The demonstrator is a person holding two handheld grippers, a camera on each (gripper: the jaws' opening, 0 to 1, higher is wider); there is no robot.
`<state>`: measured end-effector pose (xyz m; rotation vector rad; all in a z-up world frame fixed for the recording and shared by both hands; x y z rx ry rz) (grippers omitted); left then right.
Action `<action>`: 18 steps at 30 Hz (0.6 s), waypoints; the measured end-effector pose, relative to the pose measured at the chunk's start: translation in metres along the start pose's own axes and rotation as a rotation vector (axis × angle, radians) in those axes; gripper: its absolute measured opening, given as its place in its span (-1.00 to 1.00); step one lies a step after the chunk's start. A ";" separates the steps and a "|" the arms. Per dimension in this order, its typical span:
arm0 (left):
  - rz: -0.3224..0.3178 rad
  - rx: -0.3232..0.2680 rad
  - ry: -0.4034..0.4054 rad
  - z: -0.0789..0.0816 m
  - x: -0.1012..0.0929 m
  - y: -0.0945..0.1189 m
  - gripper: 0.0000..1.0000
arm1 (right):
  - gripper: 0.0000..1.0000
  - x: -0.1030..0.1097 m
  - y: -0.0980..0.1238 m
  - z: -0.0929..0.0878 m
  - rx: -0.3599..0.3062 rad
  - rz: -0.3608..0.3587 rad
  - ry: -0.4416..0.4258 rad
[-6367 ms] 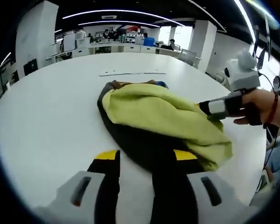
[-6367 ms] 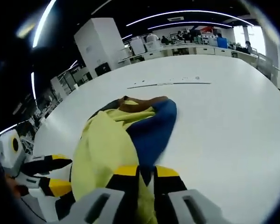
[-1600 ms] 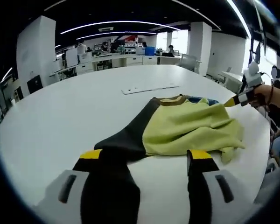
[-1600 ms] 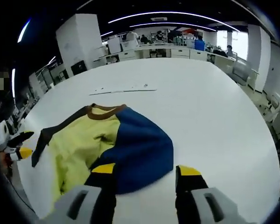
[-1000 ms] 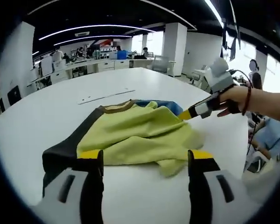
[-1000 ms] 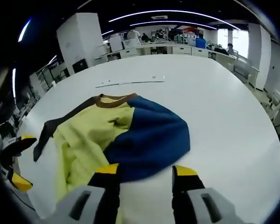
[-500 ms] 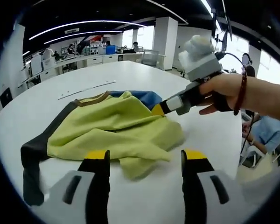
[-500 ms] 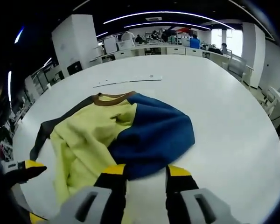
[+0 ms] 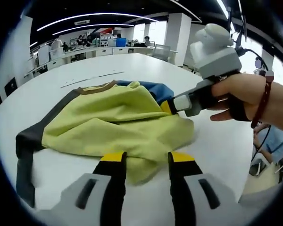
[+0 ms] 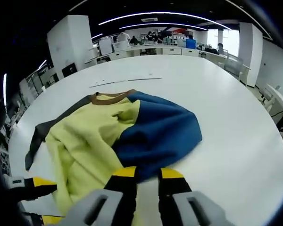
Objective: Fold the garment on the visible template until the final outline fits inside the template.
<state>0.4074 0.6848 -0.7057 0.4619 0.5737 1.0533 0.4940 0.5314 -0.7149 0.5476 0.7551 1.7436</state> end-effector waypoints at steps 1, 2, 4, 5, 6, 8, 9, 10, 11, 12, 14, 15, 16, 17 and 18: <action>0.010 0.009 -0.002 -0.001 0.001 0.000 -0.52 | -0.84 0.000 0.000 0.000 -0.003 -0.001 0.000; 0.015 0.012 -0.004 -0.001 0.002 0.001 -0.62 | -0.88 0.001 0.000 0.000 -0.003 0.003 -0.008; 0.013 -0.003 0.019 0.000 0.005 0.003 -0.81 | -0.99 0.002 0.000 0.001 -0.006 0.009 -0.004; 0.003 -0.008 0.048 0.001 0.005 0.004 -0.87 | -1.00 0.003 0.000 0.001 -0.011 0.018 -0.005; 0.004 -0.006 0.045 0.001 0.007 0.005 -0.92 | -1.00 0.002 0.000 0.001 -0.012 0.017 -0.005; 0.007 0.001 0.035 0.001 0.009 0.007 -0.97 | -1.00 0.001 0.001 0.002 -0.016 0.023 -0.002; 0.006 0.001 0.038 0.002 0.010 0.010 -0.98 | -1.00 -0.001 0.003 0.003 -0.020 0.026 0.000; 0.005 0.001 0.040 0.003 0.011 0.012 -0.98 | -1.00 -0.003 0.005 0.004 -0.028 0.026 -0.002; 0.005 0.001 0.041 0.003 0.012 0.014 -0.98 | -1.00 -0.006 0.007 0.006 -0.033 0.027 0.002; 0.007 0.003 0.032 0.004 0.014 0.017 -0.99 | -1.00 -0.009 0.008 0.007 -0.036 0.027 0.003; 0.012 0.004 0.002 0.004 0.018 0.022 -0.99 | -1.00 -0.016 0.011 0.009 -0.039 0.025 -0.001; 0.012 0.004 -0.006 0.004 0.019 0.025 -0.99 | -1.00 -0.020 0.012 0.009 -0.039 0.025 -0.003; 0.012 0.003 -0.009 0.005 0.021 0.029 -0.99 | -1.00 -0.024 0.014 0.009 -0.036 0.025 -0.008; 0.010 0.000 -0.009 0.005 0.023 0.032 -0.99 | -1.00 -0.027 0.015 0.009 -0.035 0.023 -0.011; 0.006 -0.002 -0.011 0.004 0.025 0.035 -0.99 | -1.00 -0.032 0.016 0.009 -0.033 0.025 -0.010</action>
Point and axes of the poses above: the point that each gripper's makers call its tool centre point, and the gripper's own axes: y roughly backward along the fingers, x roughly to its left, z roughly out of its top, the point moved 8 cm from there along y, roughly backward along the fingers, and after that the axes turned 9 degrees about y, right-handed, at the moved point
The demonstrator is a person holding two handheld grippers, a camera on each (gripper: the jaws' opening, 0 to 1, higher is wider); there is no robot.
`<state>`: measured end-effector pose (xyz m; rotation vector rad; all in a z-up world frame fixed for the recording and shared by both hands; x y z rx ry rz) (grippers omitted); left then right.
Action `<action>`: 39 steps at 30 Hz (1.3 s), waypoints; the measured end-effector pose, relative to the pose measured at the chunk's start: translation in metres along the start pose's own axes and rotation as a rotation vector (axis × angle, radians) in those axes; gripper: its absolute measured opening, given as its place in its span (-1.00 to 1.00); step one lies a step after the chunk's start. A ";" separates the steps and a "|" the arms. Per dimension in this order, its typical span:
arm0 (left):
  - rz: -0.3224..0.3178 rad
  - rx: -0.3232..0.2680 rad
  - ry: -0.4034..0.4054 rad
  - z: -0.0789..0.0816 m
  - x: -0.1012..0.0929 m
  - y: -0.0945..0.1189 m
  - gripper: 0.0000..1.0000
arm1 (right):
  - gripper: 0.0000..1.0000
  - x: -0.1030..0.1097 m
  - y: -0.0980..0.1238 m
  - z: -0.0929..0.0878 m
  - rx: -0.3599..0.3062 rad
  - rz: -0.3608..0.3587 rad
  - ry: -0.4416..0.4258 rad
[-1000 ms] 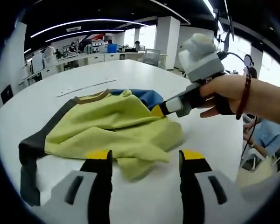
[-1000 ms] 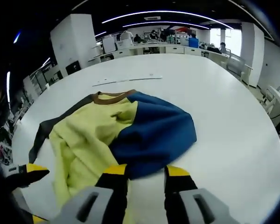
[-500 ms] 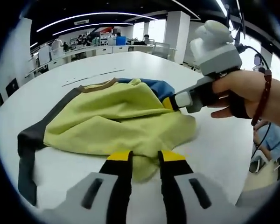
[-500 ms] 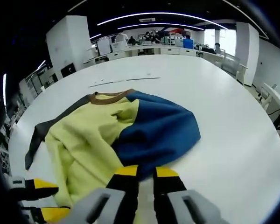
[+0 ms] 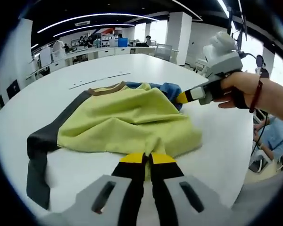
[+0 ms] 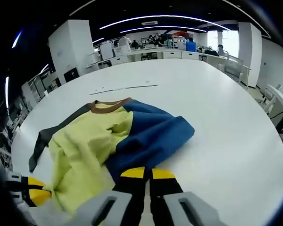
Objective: Fold the garment on the visible template until the final outline fits inside the template.
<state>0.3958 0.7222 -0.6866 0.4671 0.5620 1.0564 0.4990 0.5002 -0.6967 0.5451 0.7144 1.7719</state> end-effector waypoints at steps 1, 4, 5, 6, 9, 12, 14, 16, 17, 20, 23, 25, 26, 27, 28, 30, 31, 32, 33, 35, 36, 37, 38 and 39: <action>-0.002 0.001 0.004 0.000 0.001 0.002 -0.99 | -1.00 -0.002 0.001 0.000 0.004 0.002 0.005; -0.018 0.002 0.020 -0.001 0.005 0.009 -0.99 | -1.00 -0.011 0.003 0.000 0.014 -0.002 0.018; -0.018 0.002 0.022 -0.002 0.006 0.011 -0.99 | -1.00 -0.013 0.003 -0.001 0.017 -0.004 0.018; -0.018 0.002 0.022 -0.002 0.007 0.013 -0.99 | -1.00 -0.015 0.004 -0.001 0.021 -0.004 0.021; -0.026 0.001 0.033 -0.002 0.010 0.021 -0.99 | -1.00 -0.024 0.005 -0.002 0.030 -0.009 0.022; -0.024 0.003 0.026 -0.003 0.013 0.027 -0.99 | -1.00 -0.032 0.007 -0.001 0.035 -0.017 0.022; -0.020 0.005 0.026 -0.003 0.017 0.032 -0.99 | -1.00 -0.038 0.010 -0.001 0.037 -0.021 0.024; -0.020 -0.003 0.025 -0.002 0.020 0.037 -0.99 | -1.00 -0.046 0.012 0.000 0.043 -0.032 0.031; -0.017 -0.004 0.025 -0.002 0.022 0.038 -0.99 | -1.00 -0.049 0.013 0.000 0.044 -0.037 0.030; -0.011 0.002 0.007 -0.004 0.028 0.046 -0.99 | -1.00 -0.061 0.017 0.001 0.047 -0.055 0.024; -0.003 0.008 -0.004 -0.006 0.034 0.051 -0.99 | -1.00 -0.069 0.017 0.002 0.056 -0.062 0.025; 0.004 0.013 -0.004 -0.008 0.038 0.054 -0.99 | -1.00 -0.071 0.017 0.001 0.067 -0.062 0.027; 0.011 0.017 -0.002 -0.010 0.042 0.057 -0.99 | -1.00 -0.072 0.019 0.001 0.072 -0.062 0.025; 0.017 0.018 0.002 -0.011 0.044 0.058 -0.99 | -1.00 -0.073 0.019 0.001 0.073 -0.064 0.025; 0.021 0.021 0.004 -0.013 0.048 0.060 -0.99 | -1.00 -0.075 0.018 0.000 0.078 -0.066 0.029; 0.030 0.031 0.011 -0.016 0.052 0.063 -0.99 | -1.00 -0.075 0.019 0.000 0.081 -0.074 0.029; 0.036 0.039 0.009 -0.018 0.055 0.065 -0.99 | -1.00 -0.076 0.020 -0.001 0.085 -0.079 0.027; 0.041 0.046 0.009 -0.020 0.056 0.066 -0.99 | -1.00 -0.077 0.020 -0.001 0.087 -0.081 0.022; 0.050 0.055 0.008 -0.022 0.058 0.068 -0.99 | -1.00 -0.078 0.020 -0.001 0.090 -0.086 0.018; 0.060 0.071 0.006 -0.025 0.061 0.070 -0.99 | -1.00 -0.081 0.020 -0.002 0.097 -0.096 0.019; 0.064 0.077 0.006 -0.027 0.062 0.071 -0.99 | -1.00 -0.083 0.020 -0.003 0.100 -0.098 0.019; 0.068 0.090 0.009 -0.029 0.063 0.072 -0.99 | -1.00 -0.084 0.020 -0.003 0.102 -0.105 0.016; 0.070 0.094 0.010 -0.030 0.063 0.072 -0.99 | -1.00 -0.086 0.020 -0.004 0.104 -0.110 0.016; 0.078 0.107 0.016 -0.033 0.064 0.074 -0.99 | -1.00 -0.088 0.019 -0.004 0.109 -0.114 0.023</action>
Point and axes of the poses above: the point that each gripper's makers call its tool centre point, and the gripper's own axes: y roughly backward along the fingers, x roughly to its left, z roughly out of its top, the point moved 8 cm from there along y, roughly backward along the fingers, and after that the axes turned 9 degrees about y, right-handed, at the moved point
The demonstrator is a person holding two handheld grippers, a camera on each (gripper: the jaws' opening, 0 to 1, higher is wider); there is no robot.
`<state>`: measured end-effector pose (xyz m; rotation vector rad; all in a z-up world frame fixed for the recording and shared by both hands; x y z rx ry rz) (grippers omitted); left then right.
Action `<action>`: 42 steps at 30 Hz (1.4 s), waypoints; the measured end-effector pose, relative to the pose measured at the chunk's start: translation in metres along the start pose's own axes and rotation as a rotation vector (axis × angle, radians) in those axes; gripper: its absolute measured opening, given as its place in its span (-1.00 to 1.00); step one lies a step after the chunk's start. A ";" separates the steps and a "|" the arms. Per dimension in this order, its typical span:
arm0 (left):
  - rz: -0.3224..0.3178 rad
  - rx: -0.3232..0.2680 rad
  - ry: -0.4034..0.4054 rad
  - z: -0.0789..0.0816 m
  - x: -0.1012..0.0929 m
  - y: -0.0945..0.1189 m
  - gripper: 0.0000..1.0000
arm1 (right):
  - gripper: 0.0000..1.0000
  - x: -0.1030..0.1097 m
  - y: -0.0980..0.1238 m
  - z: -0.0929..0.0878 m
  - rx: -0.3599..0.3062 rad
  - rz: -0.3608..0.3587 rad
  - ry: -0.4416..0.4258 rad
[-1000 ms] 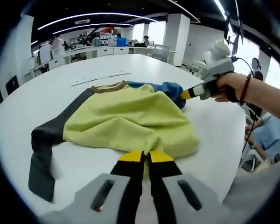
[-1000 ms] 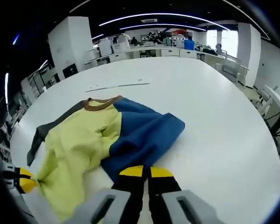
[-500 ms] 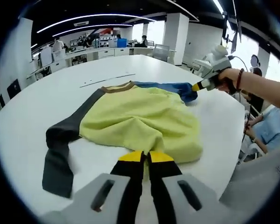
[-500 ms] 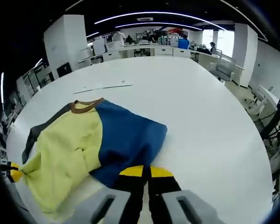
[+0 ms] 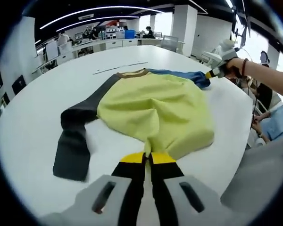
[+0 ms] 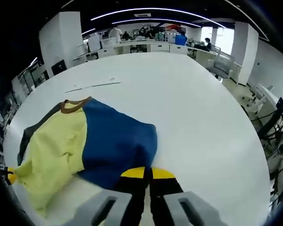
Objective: Fold the garment on the visible template until the final outline fits inside the template.
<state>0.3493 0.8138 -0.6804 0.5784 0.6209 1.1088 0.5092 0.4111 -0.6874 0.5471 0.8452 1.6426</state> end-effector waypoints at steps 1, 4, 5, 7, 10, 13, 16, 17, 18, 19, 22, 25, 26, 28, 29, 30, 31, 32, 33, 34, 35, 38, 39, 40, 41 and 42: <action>0.003 0.012 0.000 -0.002 0.000 0.001 -0.99 | -1.00 -0.002 0.000 0.000 0.002 -0.005 0.005; 0.036 0.055 0.001 -0.013 0.002 0.003 -0.99 | -1.00 -0.007 -0.001 -0.002 0.013 -0.015 0.013; 0.039 0.058 0.000 -0.015 0.002 0.003 -0.99 | -1.00 -0.008 -0.001 -0.002 0.014 -0.018 0.014; 0.042 0.060 0.011 -0.018 0.003 0.005 -0.99 | -1.00 -0.011 -0.002 -0.002 0.020 -0.023 0.014; 0.047 0.061 0.025 -0.020 0.004 0.007 -0.99 | -1.00 -0.014 -0.003 -0.002 0.028 -0.029 0.019; 0.072 0.085 0.043 -0.023 0.006 0.010 -1.00 | -1.00 -0.017 -0.005 -0.002 0.039 -0.032 0.032; 0.126 0.147 0.036 -0.029 0.012 0.015 -1.00 | -1.00 -0.019 -0.005 -0.001 0.043 -0.028 0.029; 0.136 0.151 0.017 -0.031 0.013 0.017 -1.00 | -1.00 -0.019 -0.005 -0.001 0.041 -0.028 0.026; 0.139 0.141 0.009 -0.031 0.013 0.017 -1.00 | -1.00 -0.020 -0.006 -0.001 0.040 -0.027 0.023; 0.139 0.135 0.010 -0.032 0.013 0.018 -1.00 | -1.00 -0.019 -0.006 -0.001 0.038 -0.024 0.015; 0.134 0.140 0.033 -0.037 0.014 0.018 -1.00 | -1.00 -0.019 -0.006 -0.002 0.043 -0.020 0.000; 0.154 0.155 0.017 -0.040 0.014 0.018 -0.99 | -1.00 -0.018 -0.006 -0.003 0.040 -0.012 -0.002; 0.174 0.165 -0.002 -0.041 0.015 0.018 -0.96 | -0.98 -0.018 -0.006 -0.003 0.032 -0.007 -0.007; 0.178 0.161 -0.019 -0.040 0.013 0.018 -0.79 | -0.86 -0.018 -0.002 -0.002 0.019 -0.002 -0.015; 0.183 0.157 -0.025 -0.039 0.012 0.019 -0.67 | -0.73 -0.017 -0.001 -0.001 0.009 0.003 -0.015; 0.182 0.148 -0.027 -0.037 0.011 0.019 -0.56 | -0.61 -0.017 0.001 0.000 0.005 0.002 -0.018; 0.180 0.132 -0.033 -0.034 0.009 0.020 -0.42 | -0.50 -0.016 0.003 0.001 0.004 0.002 -0.018; 0.176 0.120 -0.041 -0.032 0.007 0.020 -0.33 | -0.40 -0.015 0.005 0.002 -0.009 0.006 -0.015; 0.176 0.101 -0.050 -0.028 0.005 0.021 -0.26 | -0.34 -0.014 0.007 0.003 -0.016 0.009 -0.013; 0.175 0.089 -0.057 -0.025 0.003 0.022 -0.16 | -0.27 -0.013 0.009 0.003 -0.021 0.013 -0.009; 0.163 0.060 -0.078 -0.019 -0.001 0.023 -0.11 | -0.18 -0.012 0.012 0.004 -0.028 0.022 -0.010; 0.093 0.011 -0.088 -0.008 -0.017 0.023 -0.03 | -0.01 -0.008 0.018 0.004 -0.043 0.040 -0.010; 0.076 0.000 -0.090 -0.006 -0.022 0.022 0.00 | 0.01 -0.007 0.019 0.004 -0.046 0.044 -0.012; 0.054 -0.010 -0.110 -0.003 -0.029 0.021 0.05 | 0.03 -0.007 0.021 0.003 -0.048 0.046 -0.015; 0.035 -0.018 -0.131 0.000 -0.035 0.020 0.07 | 0.04 -0.005 0.023 0.002 -0.051 0.053 -0.019; 0.019 -0.030 -0.144 0.002 -0.040 0.019 0.08 | 0.04 -0.005 0.024 0.001 -0.054 0.056 -0.022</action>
Point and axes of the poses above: the point that each gripper's makers call its tool centre point, and the gripper's own axes: y roughly backward along the fingers, x roughly to its left, z roughly out of its top, the point moved 8 cm from there along y, roughly backward along the fingers, and after that the axes turned 9 degrees about y, right-handed, at the moved point
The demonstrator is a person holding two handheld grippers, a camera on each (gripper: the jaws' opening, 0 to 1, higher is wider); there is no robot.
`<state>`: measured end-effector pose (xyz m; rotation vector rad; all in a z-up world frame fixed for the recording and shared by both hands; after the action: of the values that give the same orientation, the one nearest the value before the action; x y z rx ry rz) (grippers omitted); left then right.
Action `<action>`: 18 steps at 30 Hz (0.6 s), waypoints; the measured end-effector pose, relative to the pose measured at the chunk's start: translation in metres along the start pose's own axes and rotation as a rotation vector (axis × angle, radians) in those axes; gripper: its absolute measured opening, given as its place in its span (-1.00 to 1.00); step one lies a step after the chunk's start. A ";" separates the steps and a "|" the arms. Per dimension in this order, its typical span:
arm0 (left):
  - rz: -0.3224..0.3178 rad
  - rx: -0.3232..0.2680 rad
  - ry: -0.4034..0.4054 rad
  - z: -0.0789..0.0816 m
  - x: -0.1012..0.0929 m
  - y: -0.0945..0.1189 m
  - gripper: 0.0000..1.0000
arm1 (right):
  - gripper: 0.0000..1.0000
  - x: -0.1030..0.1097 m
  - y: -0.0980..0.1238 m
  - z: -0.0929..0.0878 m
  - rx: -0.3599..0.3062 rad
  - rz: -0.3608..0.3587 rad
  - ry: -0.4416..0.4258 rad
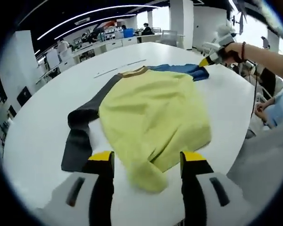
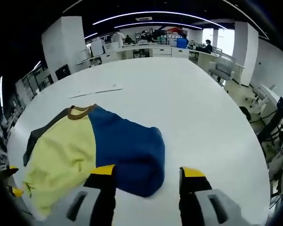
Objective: Fold the garment on the visible template until the final outline fits inside the template.
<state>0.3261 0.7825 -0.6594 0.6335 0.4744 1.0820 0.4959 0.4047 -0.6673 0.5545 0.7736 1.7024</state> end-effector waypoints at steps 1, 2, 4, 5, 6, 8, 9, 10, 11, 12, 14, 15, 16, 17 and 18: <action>-0.015 -0.008 -0.006 0.002 -0.005 -0.002 0.09 | 0.04 0.001 0.002 -0.001 -0.007 0.004 -0.004; -0.041 -0.013 -0.014 0.003 -0.013 -0.005 0.09 | 0.03 0.002 0.003 -0.001 -0.011 0.006 -0.006; -0.081 -0.019 -0.026 0.006 -0.025 -0.012 0.06 | 0.01 0.003 0.003 -0.003 -0.013 0.007 -0.006; -0.096 -0.020 -0.026 0.007 -0.030 -0.014 0.03 | -0.02 0.003 0.003 -0.004 -0.011 0.007 -0.005; -0.126 -0.021 -0.022 0.008 -0.039 -0.018 -0.01 | -0.04 0.002 0.002 -0.006 -0.008 0.004 -0.008; -0.137 -0.009 0.006 0.010 -0.049 -0.023 -0.17 | -0.14 0.001 0.000 -0.010 -0.003 0.005 -0.023; -0.172 -0.005 -0.002 0.011 -0.058 -0.028 -0.26 | -0.19 0.001 -0.001 -0.012 -0.005 0.007 -0.031; -0.177 -0.010 -0.014 0.012 -0.062 -0.031 -0.35 | -0.23 0.000 -0.003 -0.014 -0.004 0.005 -0.043; -0.184 -0.019 -0.045 0.013 -0.069 -0.036 -0.40 | -0.27 0.000 -0.005 -0.015 -0.002 0.002 -0.051; -0.185 -0.014 -0.065 0.013 -0.072 -0.038 -0.46 | -0.30 -0.001 -0.006 -0.017 0.002 -0.002 -0.055; -0.210 -0.012 -0.083 0.014 -0.081 -0.044 -0.60 | -0.35 -0.002 -0.009 -0.021 0.014 -0.013 -0.063; -0.220 -0.020 -0.086 0.015 -0.085 -0.046 -0.63 | -0.37 -0.003 -0.010 -0.023 0.019 -0.013 -0.068; -0.226 -0.015 -0.092 0.015 -0.088 -0.048 -0.63 | -0.38 -0.003 -0.011 -0.024 0.021 -0.013 -0.074; -0.233 -0.004 -0.105 0.014 -0.092 -0.051 -0.63 | -0.39 -0.004 -0.013 -0.026 0.026 -0.013 -0.080; -0.236 0.000 -0.114 0.013 -0.094 -0.053 -0.62 | -0.40 -0.004 -0.013 -0.027 0.029 -0.013 -0.082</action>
<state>0.3317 0.6761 -0.6808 0.6189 0.4387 0.8186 0.4867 0.3975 -0.6951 0.6336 0.7423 1.6482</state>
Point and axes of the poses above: the point that each gripper's makers call its tool centre point, and the gripper's own axes: y roughly backward along the fingers, x roughly to its left, z roughly out of its top, the point moved 8 cm from there along y, roughly backward along the fingers, and after that the axes turned 9 degrees about y, right-handed, at the moved point
